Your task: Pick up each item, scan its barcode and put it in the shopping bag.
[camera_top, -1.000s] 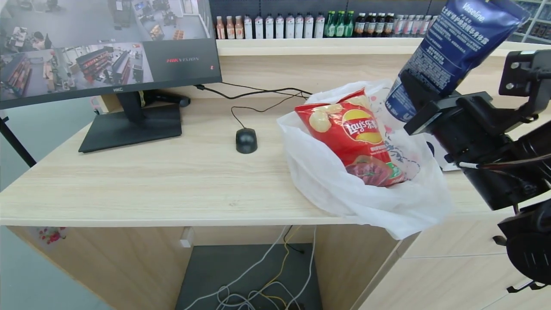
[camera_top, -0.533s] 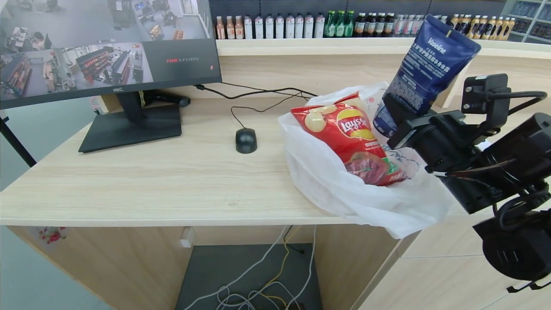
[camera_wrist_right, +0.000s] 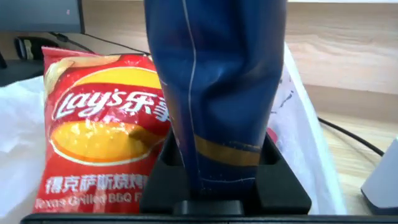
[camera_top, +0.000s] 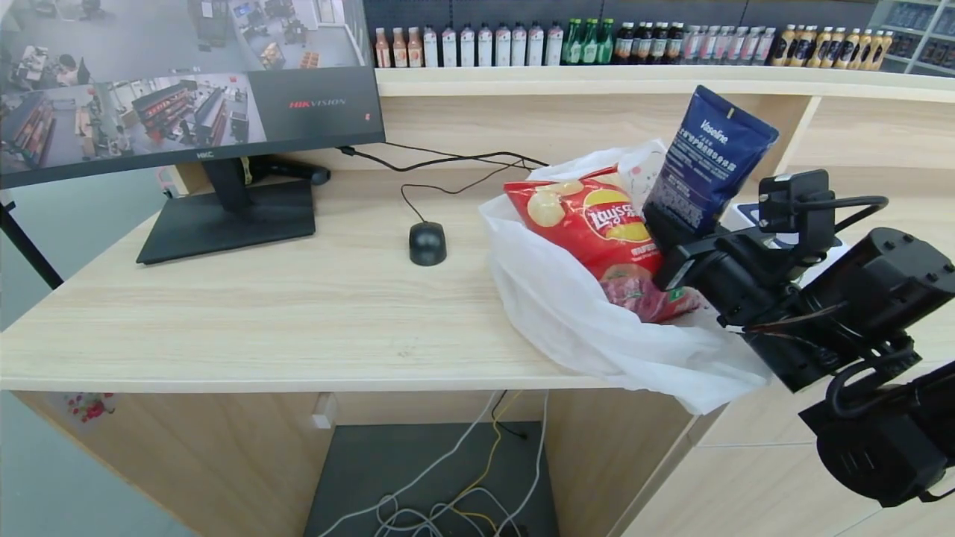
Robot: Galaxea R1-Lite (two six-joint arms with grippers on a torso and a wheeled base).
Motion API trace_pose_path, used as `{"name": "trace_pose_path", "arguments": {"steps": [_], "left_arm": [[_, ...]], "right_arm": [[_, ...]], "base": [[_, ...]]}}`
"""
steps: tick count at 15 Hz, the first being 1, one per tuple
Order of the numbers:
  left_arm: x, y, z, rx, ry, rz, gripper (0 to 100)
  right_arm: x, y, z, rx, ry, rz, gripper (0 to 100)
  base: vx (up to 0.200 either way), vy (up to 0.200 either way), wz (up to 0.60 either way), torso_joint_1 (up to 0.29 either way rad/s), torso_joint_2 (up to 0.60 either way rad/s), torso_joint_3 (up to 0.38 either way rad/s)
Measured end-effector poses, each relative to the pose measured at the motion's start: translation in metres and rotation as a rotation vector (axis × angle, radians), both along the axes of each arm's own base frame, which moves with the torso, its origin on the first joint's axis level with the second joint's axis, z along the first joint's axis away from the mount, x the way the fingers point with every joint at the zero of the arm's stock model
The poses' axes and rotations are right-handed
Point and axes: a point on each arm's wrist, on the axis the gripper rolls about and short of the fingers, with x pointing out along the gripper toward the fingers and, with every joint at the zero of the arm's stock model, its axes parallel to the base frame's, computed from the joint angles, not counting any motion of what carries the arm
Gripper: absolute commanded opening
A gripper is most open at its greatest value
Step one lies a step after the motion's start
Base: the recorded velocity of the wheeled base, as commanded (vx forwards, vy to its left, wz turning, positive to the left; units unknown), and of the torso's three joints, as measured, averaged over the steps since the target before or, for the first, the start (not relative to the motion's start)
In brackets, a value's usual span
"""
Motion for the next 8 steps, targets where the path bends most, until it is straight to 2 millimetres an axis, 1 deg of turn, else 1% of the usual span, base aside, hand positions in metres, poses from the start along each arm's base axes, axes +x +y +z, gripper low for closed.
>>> {"name": "trace_pose_path", "arguments": {"steps": [8], "left_arm": [[0.0, 0.0, 0.0, 0.0, 0.0, 0.0, 100]], "right_arm": [[-0.003, -0.002, -0.013, -0.017, 0.048, -0.001, 0]], "base": [[0.0, 0.0, 0.0, 0.0, 0.0, 0.0]]}}
